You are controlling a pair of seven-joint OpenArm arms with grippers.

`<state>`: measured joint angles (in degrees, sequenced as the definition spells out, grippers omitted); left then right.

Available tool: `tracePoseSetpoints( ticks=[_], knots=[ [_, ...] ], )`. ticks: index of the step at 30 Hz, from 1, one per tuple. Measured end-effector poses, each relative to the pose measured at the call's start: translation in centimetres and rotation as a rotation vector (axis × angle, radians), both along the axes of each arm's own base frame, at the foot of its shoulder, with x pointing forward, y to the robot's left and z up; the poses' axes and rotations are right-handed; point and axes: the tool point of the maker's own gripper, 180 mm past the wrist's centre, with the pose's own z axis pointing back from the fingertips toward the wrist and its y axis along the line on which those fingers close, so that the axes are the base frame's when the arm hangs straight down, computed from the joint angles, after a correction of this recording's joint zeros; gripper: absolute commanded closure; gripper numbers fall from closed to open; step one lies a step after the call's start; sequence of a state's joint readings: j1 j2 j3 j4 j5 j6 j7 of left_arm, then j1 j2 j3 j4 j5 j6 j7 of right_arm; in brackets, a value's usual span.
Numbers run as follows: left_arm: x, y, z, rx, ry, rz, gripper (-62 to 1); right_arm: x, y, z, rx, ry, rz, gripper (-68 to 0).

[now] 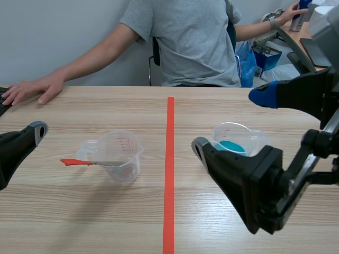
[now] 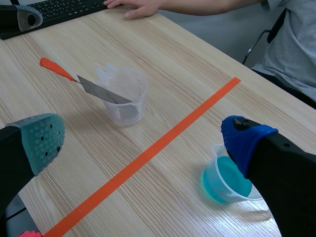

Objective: Do the redox reaction experiment.
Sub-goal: 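Return to the home posture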

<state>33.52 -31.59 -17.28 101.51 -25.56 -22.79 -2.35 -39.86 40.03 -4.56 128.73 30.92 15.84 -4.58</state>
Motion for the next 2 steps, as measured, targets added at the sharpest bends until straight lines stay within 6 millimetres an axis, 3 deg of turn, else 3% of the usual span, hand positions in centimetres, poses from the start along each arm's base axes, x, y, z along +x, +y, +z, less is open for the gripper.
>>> tracePoseSetpoints(
  ticks=[2],
  knots=[
    [0.0, 0.0, -0.01, 0.0, 0.001, 0.0, -62.3, 0.0, 0.0, 0.0, 0.0, 0.0, 0.0, -67.9]
  ],
)
